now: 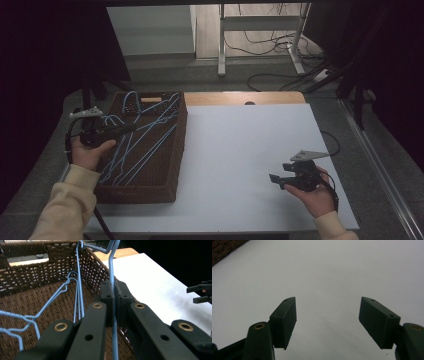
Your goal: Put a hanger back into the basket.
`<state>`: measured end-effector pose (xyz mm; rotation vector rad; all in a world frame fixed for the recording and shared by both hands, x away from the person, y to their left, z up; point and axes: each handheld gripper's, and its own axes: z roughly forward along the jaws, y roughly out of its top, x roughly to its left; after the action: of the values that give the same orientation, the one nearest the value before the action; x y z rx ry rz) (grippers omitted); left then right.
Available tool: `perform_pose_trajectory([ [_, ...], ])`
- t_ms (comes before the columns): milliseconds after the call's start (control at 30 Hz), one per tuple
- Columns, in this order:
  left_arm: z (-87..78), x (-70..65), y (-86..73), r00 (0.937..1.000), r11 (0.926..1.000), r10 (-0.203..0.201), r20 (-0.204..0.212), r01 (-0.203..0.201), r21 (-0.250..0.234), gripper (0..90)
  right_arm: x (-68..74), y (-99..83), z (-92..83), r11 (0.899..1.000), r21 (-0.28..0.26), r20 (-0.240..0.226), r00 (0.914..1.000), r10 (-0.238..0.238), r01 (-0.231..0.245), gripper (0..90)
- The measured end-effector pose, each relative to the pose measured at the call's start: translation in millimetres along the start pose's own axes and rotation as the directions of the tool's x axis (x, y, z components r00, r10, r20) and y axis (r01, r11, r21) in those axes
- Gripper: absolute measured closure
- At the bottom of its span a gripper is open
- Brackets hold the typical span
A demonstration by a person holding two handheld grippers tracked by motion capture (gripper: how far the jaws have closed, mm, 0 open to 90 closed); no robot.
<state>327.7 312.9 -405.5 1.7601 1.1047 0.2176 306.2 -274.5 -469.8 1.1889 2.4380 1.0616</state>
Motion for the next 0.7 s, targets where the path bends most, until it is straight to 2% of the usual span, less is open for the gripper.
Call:
perform_pose_trajectory([
  [67,3.4,1.6,-2.6,1.0,0.9999,0.002,-0.003,-0.002,0.015,86.2,0.0,0.0,0.5,1.0,0.002,0.0,1.0,-0.002,0.002,30.3],
  [167,8.9,4.2,-6.6,0.9999,0.9998,-0.014,-0.004,0.014,0.012,86.3,0.4,0.2,0.9,1.0,0.002,-0.001,1.0,-0.004,0.004,30.3],
  [333,18.5,6.8,-14.0,0.9994,0.999,-0.013,-0.031,0.015,0.042,86.3,-0.1,0.0,0.6,1.0,0.003,0.001,1.0,0.0,0.0,30.2],
  [467,23.3,9.2,-19.9,0.9991,0.9974,-0.02,-0.036,0.023,0.069,86.2,-0.2,-0.2,0.1,1.0,0.003,0.001,1.0,-0.002,0.002,30.2],
  [567,24.7,11.7,-22.5,0.9977,0.9962,-0.03,-0.06,0.035,0.081,86.1,-0.5,-0.2,-0.2,1.0,0.004,0.001,1.0,-0.001,0.001,30.2],
  [633,24.7,16.2,-23.1,0.9926,0.993,-0.062,-0.105,0.072,0.094,85.8,-0.8,-0.4,-0.1,1.0,0.006,0.001,1.0,-0.002,0.002,30.2],
  [700,25.2,19.7,-23.8,0.9798,0.9895,-0.071,-0.187,0.093,0.111,83.5,-1.1,-0.5,-0.1,1.0,0.009,0.001,1.0,-0.002,0.002,30.2],
])
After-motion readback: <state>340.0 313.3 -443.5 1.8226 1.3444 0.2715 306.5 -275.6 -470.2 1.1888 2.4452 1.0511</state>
